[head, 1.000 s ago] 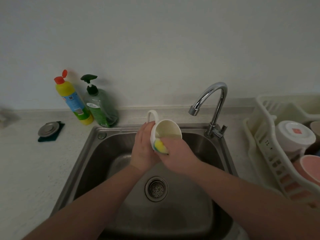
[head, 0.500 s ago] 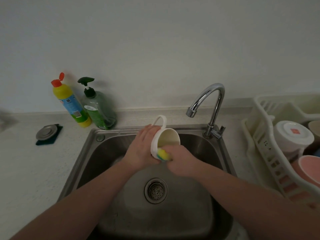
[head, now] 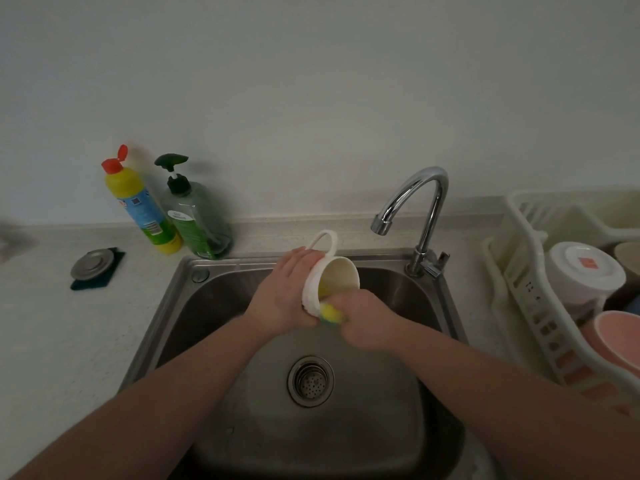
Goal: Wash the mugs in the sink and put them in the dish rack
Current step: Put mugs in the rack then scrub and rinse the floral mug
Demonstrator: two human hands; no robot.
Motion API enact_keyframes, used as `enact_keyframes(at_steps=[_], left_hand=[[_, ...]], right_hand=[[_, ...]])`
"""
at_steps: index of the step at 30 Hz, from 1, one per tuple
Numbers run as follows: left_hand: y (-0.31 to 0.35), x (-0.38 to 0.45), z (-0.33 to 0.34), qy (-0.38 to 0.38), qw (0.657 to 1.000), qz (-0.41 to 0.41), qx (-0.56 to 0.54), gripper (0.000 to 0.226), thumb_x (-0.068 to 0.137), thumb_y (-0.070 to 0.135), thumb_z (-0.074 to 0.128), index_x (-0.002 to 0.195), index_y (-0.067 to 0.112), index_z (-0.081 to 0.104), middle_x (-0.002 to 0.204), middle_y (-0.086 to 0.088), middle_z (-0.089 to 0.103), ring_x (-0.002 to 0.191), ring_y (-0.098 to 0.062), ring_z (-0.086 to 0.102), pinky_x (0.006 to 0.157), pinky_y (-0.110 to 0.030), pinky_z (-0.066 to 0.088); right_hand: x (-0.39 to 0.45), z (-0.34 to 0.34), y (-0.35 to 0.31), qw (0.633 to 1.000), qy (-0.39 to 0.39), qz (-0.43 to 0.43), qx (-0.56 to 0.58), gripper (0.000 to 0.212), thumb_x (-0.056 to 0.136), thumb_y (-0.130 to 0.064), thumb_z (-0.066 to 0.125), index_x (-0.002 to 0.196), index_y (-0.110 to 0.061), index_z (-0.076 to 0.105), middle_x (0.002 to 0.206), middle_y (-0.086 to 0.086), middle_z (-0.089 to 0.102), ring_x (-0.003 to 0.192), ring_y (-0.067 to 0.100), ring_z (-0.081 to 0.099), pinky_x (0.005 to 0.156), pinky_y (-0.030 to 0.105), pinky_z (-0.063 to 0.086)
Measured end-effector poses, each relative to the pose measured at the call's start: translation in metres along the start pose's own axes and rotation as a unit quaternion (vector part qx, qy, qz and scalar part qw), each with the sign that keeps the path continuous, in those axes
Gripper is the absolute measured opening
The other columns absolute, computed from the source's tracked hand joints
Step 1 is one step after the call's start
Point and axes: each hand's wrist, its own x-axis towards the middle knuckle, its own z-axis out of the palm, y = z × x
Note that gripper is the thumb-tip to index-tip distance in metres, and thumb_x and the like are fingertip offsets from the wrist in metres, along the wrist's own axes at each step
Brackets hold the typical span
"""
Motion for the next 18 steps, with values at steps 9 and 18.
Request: enact_keyframes(at_steps=[9, 18], left_hand=[[0.002, -0.001, -0.006, -0.007, 1.0, 0.002, -0.006, 0.088, 0.068, 0.063, 0.063, 0.128, 0.004, 0.039, 0.13, -0.004, 0.041, 0.123, -0.023, 0.041, 0.107, -0.045, 0.032], [-0.001, -0.007, 0.002, -0.043, 0.998, -0.048, -0.018, 0.092, 0.061, 0.059, 0.064, 0.131, 0.006, 0.038, 0.127, -0.015, 0.055, 0.123, -0.026, 0.043, 0.102, -0.051, 0.042]], right_hand=[[-0.003, -0.003, 0.004, 0.994, -0.058, -0.018, -0.089, 0.048, 0.088, -0.006, 0.054, 0.135, -0.017, 0.049, 0.134, 0.006, 0.054, 0.12, 0.028, 0.053, 0.101, 0.035, 0.043], [0.003, -0.001, 0.0, 0.995, 0.001, 0.012, 0.1, 0.028, 0.09, -0.001, 0.051, 0.116, -0.003, 0.06, 0.108, 0.009, 0.06, 0.097, 0.019, 0.053, 0.073, 0.016, 0.037]])
